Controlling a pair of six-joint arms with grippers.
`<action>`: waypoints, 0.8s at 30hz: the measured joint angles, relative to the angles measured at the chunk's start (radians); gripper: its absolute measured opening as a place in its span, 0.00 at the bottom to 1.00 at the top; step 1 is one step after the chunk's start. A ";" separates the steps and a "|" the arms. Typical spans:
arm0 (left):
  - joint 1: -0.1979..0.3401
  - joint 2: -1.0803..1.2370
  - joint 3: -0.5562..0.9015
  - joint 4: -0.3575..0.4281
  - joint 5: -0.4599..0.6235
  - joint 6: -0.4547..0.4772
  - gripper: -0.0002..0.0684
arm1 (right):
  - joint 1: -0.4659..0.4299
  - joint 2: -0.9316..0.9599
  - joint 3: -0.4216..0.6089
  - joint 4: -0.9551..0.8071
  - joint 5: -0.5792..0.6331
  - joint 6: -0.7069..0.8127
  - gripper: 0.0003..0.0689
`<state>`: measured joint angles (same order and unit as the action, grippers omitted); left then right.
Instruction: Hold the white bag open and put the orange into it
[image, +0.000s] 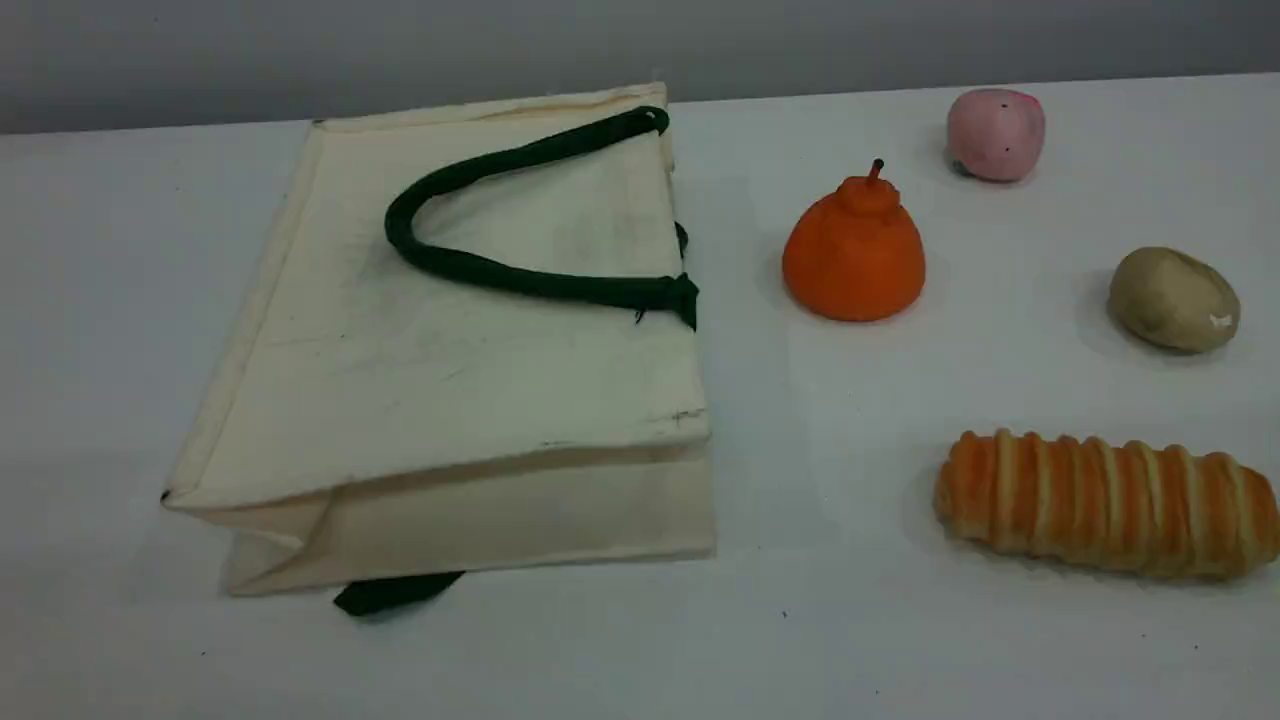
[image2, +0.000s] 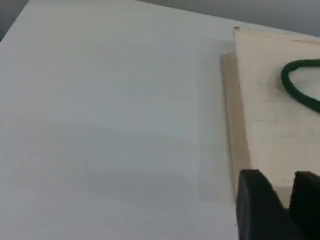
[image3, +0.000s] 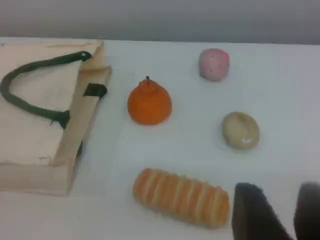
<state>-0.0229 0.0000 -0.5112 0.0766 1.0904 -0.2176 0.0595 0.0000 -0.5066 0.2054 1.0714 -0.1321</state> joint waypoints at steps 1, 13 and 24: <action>0.000 0.000 0.000 0.000 -0.005 0.000 0.25 | 0.000 0.000 0.000 0.000 0.000 0.000 0.30; 0.000 0.000 0.000 -0.003 0.002 0.000 0.25 | 0.000 0.000 0.001 0.002 0.000 0.000 0.31; 0.000 0.000 0.000 -0.003 0.004 0.027 0.26 | 0.000 0.000 0.001 0.002 0.000 -0.004 0.32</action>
<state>-0.0229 0.0000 -0.5112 0.0740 1.0942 -0.1907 0.0595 0.0000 -0.5060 0.2073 1.0714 -0.1358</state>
